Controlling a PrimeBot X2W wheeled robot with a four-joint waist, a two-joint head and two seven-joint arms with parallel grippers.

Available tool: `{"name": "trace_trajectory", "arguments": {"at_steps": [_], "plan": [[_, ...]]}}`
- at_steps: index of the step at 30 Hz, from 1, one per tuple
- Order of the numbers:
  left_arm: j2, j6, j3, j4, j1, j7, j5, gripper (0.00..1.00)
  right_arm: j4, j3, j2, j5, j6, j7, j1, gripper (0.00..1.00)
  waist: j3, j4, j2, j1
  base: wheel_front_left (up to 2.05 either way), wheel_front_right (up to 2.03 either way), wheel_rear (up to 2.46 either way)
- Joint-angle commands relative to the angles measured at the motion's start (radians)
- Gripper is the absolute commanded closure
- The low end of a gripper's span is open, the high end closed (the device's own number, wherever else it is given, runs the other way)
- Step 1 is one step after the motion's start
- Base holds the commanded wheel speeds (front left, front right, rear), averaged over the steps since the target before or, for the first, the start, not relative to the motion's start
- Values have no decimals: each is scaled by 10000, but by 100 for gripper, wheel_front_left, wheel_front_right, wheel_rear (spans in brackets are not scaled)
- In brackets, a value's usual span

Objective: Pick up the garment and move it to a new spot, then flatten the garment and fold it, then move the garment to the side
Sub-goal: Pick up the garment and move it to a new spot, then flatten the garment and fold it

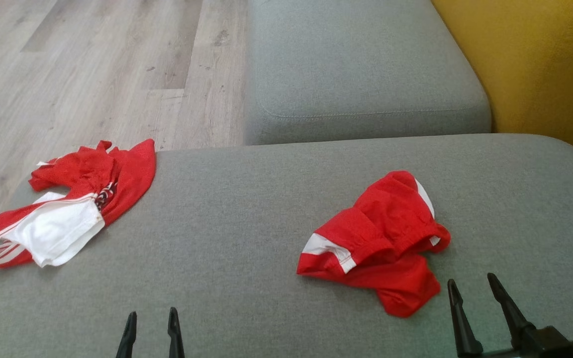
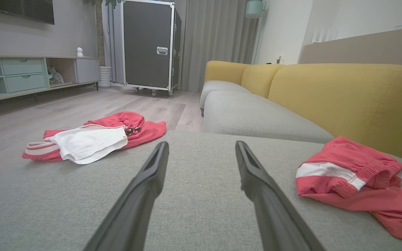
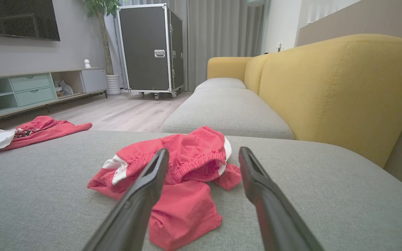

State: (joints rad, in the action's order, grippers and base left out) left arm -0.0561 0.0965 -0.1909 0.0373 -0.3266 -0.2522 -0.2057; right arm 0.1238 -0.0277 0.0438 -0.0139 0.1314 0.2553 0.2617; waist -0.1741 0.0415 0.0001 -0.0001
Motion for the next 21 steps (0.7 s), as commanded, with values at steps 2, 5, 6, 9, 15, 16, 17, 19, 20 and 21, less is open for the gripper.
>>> {"name": "trace_trajectory", "arguments": {"at_steps": [2,5,6,9,15,16,17,19,20,21], "plan": [[58,33,337,-261,354,-95,194,0,-395,-253,68,0,-7,65,-418,0,-2,-15,-1,1,0,0,0],[58,22,320,-229,342,-95,292,0,-365,-225,67,-161,-7,65,-437,0,-4,-25,-1,1,0,0,0],[58,18,316,-224,340,-95,312,0,-362,-215,67,-201,-7,65,-444,0,1,-26,-1,1,0,0,0],[58,24,301,-216,354,-95,333,0,-366,-249,66,-226,-7,65,-454,0,19,-21,-1,1,0,0,0],[58,20,235,-195,399,-95,221,0,-374,-325,65,-207,-7,65,-473,0,81,-37,-1,1,0,0,0],[58,26,231,-187,403,-95,212,0,-373,-336,65,-210,-7,65,-479,0,89,-43,-1,1,0,0,0],[58,33,232,-177,405,-95,208,0,-374,-349,65,-210,-7,65,-483,0,94,-48,-1,1,0,0,0],[58,39,234,-159,404,-95,206,0,-385,-380,65,-201,-7,65,-481,0,104,-51,-1,1,0,0,0],[58,39,233,-150,406,-95,214,0,-395,-398,65,-193,-7,65,-476,0,110,-50,-1,1,0,0,0],[58,41,228,-142,406,-95,219,0,-407,-413,65,-188,-7,65,-470,0,114,-50,-1,1,0,0,0]]}}
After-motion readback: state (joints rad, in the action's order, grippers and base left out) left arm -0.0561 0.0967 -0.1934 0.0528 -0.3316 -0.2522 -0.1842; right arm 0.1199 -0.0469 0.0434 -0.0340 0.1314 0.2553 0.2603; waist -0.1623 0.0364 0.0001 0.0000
